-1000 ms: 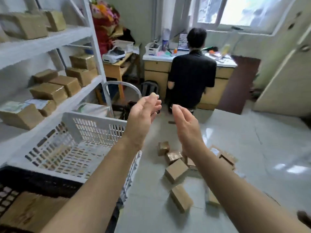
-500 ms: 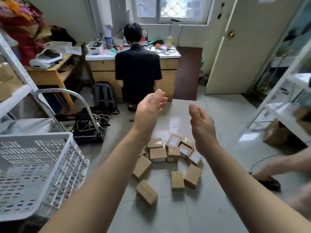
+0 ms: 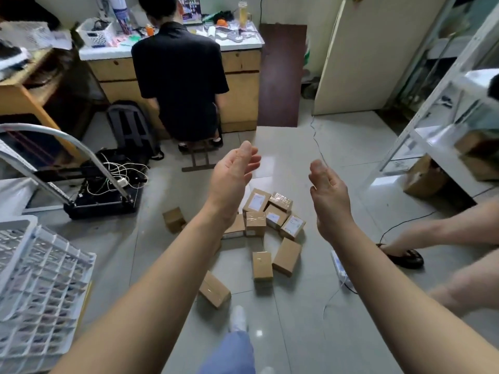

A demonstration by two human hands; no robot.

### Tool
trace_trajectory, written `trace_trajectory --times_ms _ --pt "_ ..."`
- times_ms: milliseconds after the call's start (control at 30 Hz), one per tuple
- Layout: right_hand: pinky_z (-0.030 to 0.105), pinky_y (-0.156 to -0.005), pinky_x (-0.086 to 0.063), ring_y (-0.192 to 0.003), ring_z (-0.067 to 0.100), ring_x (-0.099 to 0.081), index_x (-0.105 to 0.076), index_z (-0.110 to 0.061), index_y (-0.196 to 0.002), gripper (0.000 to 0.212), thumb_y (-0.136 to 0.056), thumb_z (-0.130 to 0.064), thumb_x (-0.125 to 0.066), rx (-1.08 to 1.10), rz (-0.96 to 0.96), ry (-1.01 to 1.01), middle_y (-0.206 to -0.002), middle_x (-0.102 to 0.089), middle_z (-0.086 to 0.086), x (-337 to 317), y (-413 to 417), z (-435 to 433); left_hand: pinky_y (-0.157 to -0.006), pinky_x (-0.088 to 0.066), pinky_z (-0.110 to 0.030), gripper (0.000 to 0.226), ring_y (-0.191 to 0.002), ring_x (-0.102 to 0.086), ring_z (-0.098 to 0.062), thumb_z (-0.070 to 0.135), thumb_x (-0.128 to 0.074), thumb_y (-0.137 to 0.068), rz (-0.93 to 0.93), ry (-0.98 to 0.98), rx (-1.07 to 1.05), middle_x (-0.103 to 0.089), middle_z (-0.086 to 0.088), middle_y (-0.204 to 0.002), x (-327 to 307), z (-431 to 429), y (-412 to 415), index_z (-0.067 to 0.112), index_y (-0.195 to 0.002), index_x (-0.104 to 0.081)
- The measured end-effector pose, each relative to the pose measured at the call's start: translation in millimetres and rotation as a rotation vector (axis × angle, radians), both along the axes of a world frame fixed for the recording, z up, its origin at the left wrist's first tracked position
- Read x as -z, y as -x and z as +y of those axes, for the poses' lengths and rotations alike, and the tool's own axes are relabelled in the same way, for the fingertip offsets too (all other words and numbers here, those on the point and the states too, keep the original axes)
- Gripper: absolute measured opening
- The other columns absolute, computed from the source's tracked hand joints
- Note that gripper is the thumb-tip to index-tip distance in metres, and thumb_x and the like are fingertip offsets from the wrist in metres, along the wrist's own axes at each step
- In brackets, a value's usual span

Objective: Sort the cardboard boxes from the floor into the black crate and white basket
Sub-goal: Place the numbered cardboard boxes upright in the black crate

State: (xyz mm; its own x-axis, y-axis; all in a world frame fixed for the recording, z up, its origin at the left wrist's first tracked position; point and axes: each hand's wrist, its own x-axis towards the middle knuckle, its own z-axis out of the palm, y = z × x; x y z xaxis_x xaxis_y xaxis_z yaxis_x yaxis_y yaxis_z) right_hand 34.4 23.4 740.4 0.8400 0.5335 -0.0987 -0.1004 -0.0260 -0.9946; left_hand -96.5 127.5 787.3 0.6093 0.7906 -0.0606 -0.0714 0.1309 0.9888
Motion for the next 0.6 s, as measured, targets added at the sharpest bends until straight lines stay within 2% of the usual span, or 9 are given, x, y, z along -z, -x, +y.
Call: trace_trajectory --times_ms 67,167,267,400,500,600 --pt "0.023 -0.093 -0.037 -0.113 0.006 -0.052 -0.053 -0.031 -0.111 0.025 -0.092 -0.047 -0.053 -0.002 0.018 0.014 -0.105 -0.057 -0.021 8 -13 10 -0.096 -0.047 -0.031 0.032 -0.104 -0.062 -0.015 0.041 -0.041 -0.098 0.004 0.03 -0.001 -0.065 -0.003 -0.105 9 13 -15 0.018 -0.1 -0.062" --pt "0.016 -0.086 -0.037 -0.106 -0.001 -0.053 -0.055 -0.024 -0.12 0.037 -0.092 -0.048 -0.052 0.013 0.028 0.057 -0.104 -0.057 -0.021 22 -38 32 -0.096 -0.047 -0.031 0.031 -0.104 -0.062 -0.015 0.041 -0.041 -0.099 0.019 0.065 0.023 -0.065 -0.002 -0.106 25 40 -46 0.018 -0.1 -0.062" --pt "0.014 -0.079 -0.038 -0.099 -0.007 -0.054 -0.058 -0.027 -0.107 0.024 -0.093 -0.046 -0.053 0.024 0.037 0.111 -0.102 -0.059 -0.02 37 -64 62 -0.097 -0.047 -0.032 0.031 -0.105 -0.062 -0.016 0.04 -0.04 -0.099 0.036 0.103 0.029 -0.065 -0.004 -0.108 42 73 -77 0.018 -0.1 -0.061" --pt "0.014 -0.075 -0.04 -0.094 -0.009 -0.054 -0.058 -0.023 -0.109 0.027 -0.094 -0.043 -0.052 0.014 0.066 0.171 -0.099 -0.06 -0.019 61 -92 103 -0.095 -0.047 -0.031 0.031 -0.104 -0.062 -0.016 0.041 -0.04 -0.099 0.099 0.156 -0.003 -0.065 -0.004 -0.106 70 115 -106 0.017 -0.1 -0.061" --pt "0.009 -0.065 -0.043 -0.079 -0.012 -0.058 -0.058 -0.024 -0.103 0.019 -0.095 -0.04 -0.053 0.003 0.102 0.209 -0.091 -0.061 -0.019 87 -105 130 -0.093 -0.047 -0.03 0.033 -0.102 -0.061 -0.017 0.041 -0.041 -0.099 0.161 0.205 -0.047 -0.064 -0.005 -0.106 94 143 -117 0.015 -0.101 -0.061" --pt "0.0 -0.054 -0.04 -0.064 -0.019 -0.058 -0.061 -0.02 -0.101 0.02 -0.095 -0.038 -0.053 -0.015 0.128 0.254 -0.085 -0.062 -0.017 116 -116 151 -0.089 -0.047 -0.03 0.031 -0.097 -0.06 -0.016 0.039 -0.041 -0.099 0.201 0.254 -0.081 -0.063 -0.004 -0.102 122 163 -125 0.015 -0.097 -0.06"
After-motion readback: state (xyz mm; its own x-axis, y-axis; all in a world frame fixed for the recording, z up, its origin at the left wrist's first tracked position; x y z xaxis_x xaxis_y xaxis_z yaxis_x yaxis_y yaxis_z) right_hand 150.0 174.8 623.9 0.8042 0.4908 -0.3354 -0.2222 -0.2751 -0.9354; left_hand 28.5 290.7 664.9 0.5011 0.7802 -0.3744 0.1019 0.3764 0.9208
